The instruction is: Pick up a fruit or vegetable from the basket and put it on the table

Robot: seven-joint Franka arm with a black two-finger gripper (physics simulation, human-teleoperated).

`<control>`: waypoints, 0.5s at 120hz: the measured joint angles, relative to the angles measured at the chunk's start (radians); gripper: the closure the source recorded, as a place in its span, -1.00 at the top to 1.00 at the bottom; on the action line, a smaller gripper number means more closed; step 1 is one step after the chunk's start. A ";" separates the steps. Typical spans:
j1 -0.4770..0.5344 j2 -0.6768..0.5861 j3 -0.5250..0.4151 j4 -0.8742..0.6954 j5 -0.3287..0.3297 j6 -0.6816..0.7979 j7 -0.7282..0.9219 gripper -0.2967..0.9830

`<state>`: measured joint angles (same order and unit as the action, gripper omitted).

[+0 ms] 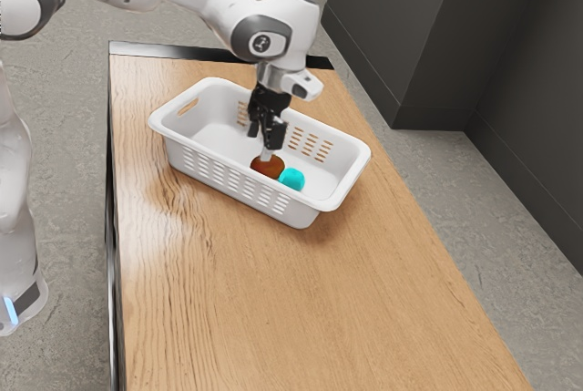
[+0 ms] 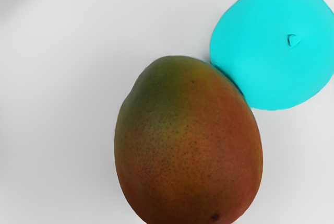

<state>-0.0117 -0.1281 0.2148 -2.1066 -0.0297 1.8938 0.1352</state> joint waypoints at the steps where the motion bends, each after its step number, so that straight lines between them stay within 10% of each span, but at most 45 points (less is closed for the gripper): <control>1: 0.000 0.003 0.000 0.003 0.000 0.001 0.002 0.54; 60: -0.002 0.119 -0.005 0.058 -0.007 0.045 0.083 0.54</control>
<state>-0.0138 -0.0093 0.2101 -2.0489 -0.0365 1.9388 0.2182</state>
